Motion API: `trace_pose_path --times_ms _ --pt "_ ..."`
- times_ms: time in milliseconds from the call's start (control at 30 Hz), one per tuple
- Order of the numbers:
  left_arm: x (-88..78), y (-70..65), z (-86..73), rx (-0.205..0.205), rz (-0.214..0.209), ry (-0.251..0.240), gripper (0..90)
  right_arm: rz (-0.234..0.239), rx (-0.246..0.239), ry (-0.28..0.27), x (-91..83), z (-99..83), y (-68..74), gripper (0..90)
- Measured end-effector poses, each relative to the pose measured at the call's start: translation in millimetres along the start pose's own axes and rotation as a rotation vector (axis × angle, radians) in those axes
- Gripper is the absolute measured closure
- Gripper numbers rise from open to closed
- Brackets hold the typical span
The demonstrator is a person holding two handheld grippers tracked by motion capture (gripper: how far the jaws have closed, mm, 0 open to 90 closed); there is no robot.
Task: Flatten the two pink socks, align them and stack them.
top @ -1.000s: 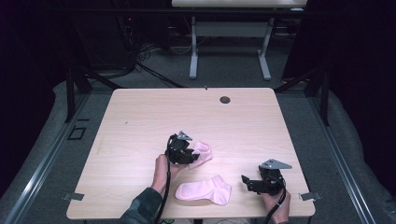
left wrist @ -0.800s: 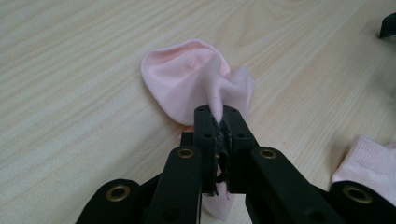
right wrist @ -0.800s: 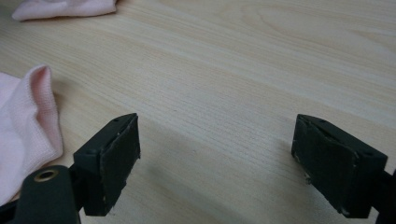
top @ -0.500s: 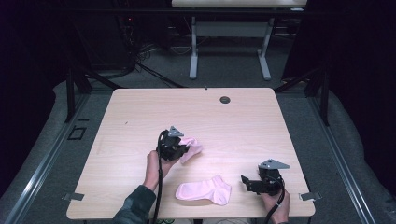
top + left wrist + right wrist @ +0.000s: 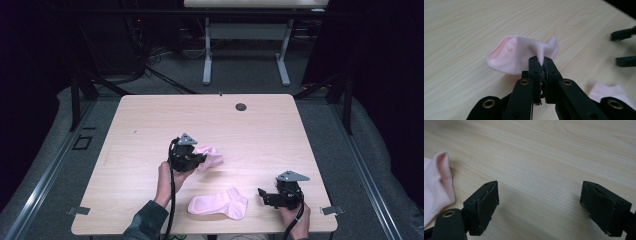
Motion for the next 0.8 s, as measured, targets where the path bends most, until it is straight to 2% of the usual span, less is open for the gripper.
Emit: trace_pose_path --times_ms 100,167,200,367,467,533,600,700,733,767,800 --pt "0.7 -6.6 1.6 -0.007 -0.008 0.004 86.8 -0.002 0.001 -0.001 0.1 0.0 0.2 14.7" --pt "9.1 -7.7 -0.7 -0.015 0.017 0.035 86.5 -0.004 -0.003 0.002 0.2 0.1 0.4 14.7" --pt "9.1 -7.7 -0.7 -0.015 0.017 0.035 86.2 -0.005 -0.005 0.004 0.1 0.1 0.4 14.7" --pt "33.6 11.3 -15.4 -0.073 0.070 0.136 82.8 -0.010 -0.013 0.011 0.1 0.2 0.7 14.7" --pt "38.8 18.5 -22.4 -0.074 0.119 0.159 70.8 -0.011 -0.015 0.012 0.3 0.4 0.7 14.7" --pt "36.8 21.5 -23.6 -0.078 0.132 0.155 67.9 -0.010 -0.015 0.012 0.4 0.5 0.7 14.7" --pt "33.3 23.2 -23.2 -0.074 0.136 0.149 56.9 -0.010 -0.013 0.012 0.4 0.6 0.6 14.7" --pt "28.2 22.9 -21.1 -0.043 0.156 0.142 47.9 -0.013 -0.012 0.009 0.7 0.6 1.1 14.6" --pt "24.9 19.4 -19.4 -0.005 0.156 0.138 44.8 -0.013 -0.012 0.009 0.7 0.6 1.2 14.6" --pt "24.9 19.4 -19.4 -0.005 0.156 0.138 43.9 -0.013 -0.012 0.009 0.7 0.6 1.2 14.6" --pt "22.9 15.7 -19.2 0.031 0.139 0.137 43.9 -0.013 -0.012 0.009 0.8 0.6 1.3 14.7"
Point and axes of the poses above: each handheld gripper's, and its own axes: x roughly forward along the jaws, z roughly out of its top, y roughly to its left, the point moved 2 cm from there along x, roughly forward along the jaws, and after that the axes turned 10 degrees about -x, right-handed, at the moved point
